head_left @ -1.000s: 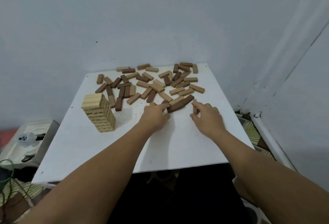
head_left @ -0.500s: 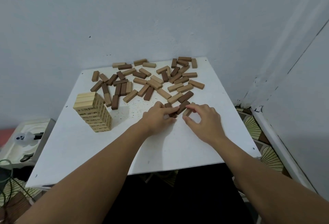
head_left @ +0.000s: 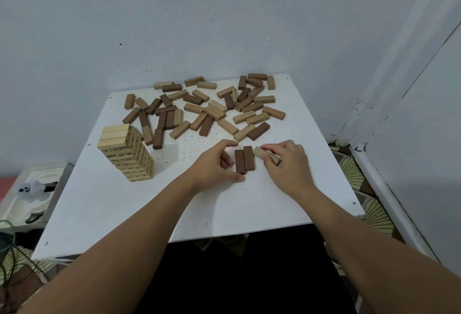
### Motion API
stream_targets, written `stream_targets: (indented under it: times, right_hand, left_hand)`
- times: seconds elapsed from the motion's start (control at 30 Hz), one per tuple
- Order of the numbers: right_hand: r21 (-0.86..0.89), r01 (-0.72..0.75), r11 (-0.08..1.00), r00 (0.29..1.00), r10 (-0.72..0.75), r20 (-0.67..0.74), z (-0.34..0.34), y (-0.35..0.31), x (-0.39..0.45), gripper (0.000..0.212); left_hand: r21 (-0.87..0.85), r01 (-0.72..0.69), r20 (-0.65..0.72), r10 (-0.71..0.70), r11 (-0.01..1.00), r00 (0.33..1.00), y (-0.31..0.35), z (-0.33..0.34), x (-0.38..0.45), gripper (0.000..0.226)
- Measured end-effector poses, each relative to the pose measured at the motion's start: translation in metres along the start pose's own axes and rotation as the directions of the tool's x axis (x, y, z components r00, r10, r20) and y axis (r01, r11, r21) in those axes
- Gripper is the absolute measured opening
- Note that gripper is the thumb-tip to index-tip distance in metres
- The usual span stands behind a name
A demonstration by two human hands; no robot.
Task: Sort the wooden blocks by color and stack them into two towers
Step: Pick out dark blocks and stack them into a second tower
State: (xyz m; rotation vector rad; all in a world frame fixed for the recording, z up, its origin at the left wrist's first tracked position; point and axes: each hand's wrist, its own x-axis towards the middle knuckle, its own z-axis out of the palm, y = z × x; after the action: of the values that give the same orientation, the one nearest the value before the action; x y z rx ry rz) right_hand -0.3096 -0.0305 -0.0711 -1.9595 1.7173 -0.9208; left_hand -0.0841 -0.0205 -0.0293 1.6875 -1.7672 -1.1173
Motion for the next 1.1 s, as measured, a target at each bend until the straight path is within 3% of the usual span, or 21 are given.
stream_targets:
  times: [0.13,0.43,0.6,0.73,0.83,0.93,1.03,1.1]
  right_hand:
    - [-0.025,-0.035,0.999,0.999,0.035,-0.022,-0.001,0.000,0.001,0.029]
    - [-0.025,0.021,0.999,0.997,-0.019,0.077,-0.006,-0.006,-0.002,0.032]
    - [-0.033,0.036,0.999,0.982,-0.029,0.186,-0.007,-0.003,-0.002,0.064]
    - [-0.056,0.055,0.997,0.970,-0.040,0.239,-0.011,-0.003,0.000,0.067]
    - [-0.050,0.041,0.998,0.967,-0.027,0.255,-0.012,-0.003,0.001,0.064]
    - [-0.039,0.020,0.999,0.964,-0.009,0.267,-0.014,-0.003,0.002,0.065]
    - [-0.020,-0.033,0.999,0.942,0.038,0.334,-0.020,-0.006,0.007,0.078]
    - [-0.019,-0.075,0.997,0.910,0.076,0.408,-0.027,-0.010,0.013,0.080]
  left_hand:
    - [0.047,0.016,0.002,-0.016,0.999,1.000,-0.001,0.007,0.005,0.088]
    - [0.022,0.026,0.014,-0.027,0.999,1.000,0.000,0.006,0.008,0.078]
    - [0.018,0.025,0.031,-0.026,1.000,0.999,0.000,0.004,0.009,0.092]
    - [0.036,0.024,0.035,-0.026,0.999,0.999,0.001,0.002,0.013,0.077]
    - [0.033,0.024,0.025,-0.024,0.999,0.999,0.001,0.004,0.013,0.071]
    - [0.050,0.023,0.026,-0.024,0.998,0.999,0.001,0.004,0.011,0.082]
    - [0.053,0.039,0.037,-0.041,0.998,0.998,0.003,0.000,0.010,0.098]
    - [0.072,0.054,0.034,-0.057,0.996,0.998,0.004,-0.001,0.011,0.091]
